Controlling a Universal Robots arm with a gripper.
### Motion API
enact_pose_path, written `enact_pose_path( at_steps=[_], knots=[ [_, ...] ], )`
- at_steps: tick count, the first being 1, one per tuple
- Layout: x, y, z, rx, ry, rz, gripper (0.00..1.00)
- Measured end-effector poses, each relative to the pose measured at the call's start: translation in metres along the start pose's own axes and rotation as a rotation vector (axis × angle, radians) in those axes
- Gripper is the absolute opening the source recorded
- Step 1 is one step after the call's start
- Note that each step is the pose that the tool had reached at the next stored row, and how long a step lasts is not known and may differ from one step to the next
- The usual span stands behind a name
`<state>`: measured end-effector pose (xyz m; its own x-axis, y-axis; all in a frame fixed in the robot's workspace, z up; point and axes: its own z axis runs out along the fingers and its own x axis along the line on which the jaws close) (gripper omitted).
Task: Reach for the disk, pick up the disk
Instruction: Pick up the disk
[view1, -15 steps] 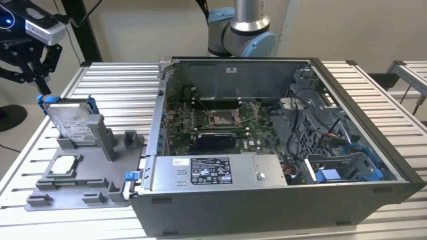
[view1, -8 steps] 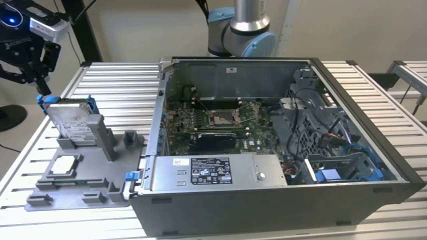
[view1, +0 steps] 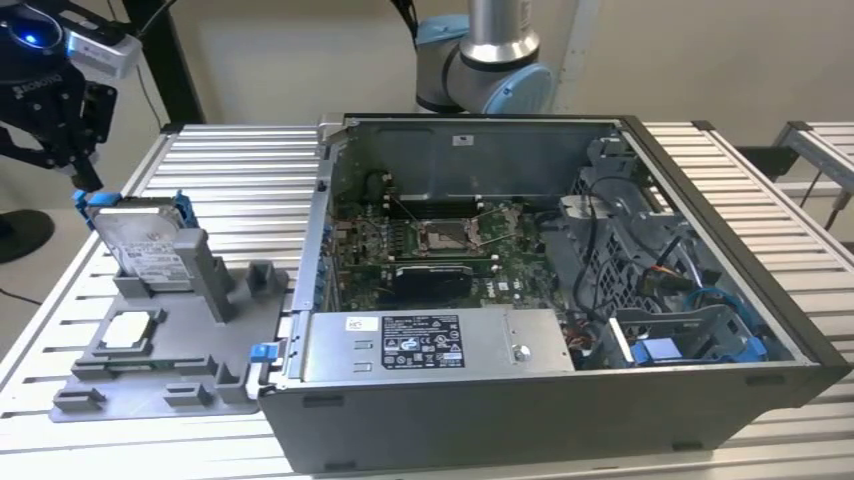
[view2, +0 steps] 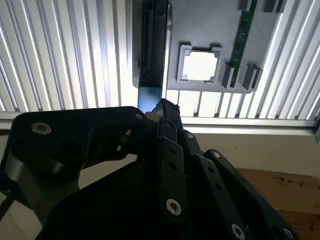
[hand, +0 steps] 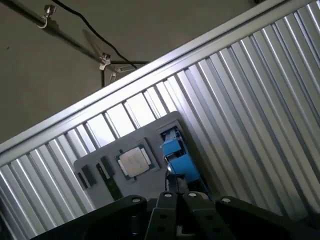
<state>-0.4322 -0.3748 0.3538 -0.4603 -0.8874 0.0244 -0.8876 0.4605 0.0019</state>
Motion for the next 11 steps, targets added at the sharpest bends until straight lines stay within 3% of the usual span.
enact_pose_path(
  at_steps=[11],
  knots=[
    [-0.0001, 0.0, 0.0004, 0.0115, -0.0019, -0.184, 0.0]
  ],
)
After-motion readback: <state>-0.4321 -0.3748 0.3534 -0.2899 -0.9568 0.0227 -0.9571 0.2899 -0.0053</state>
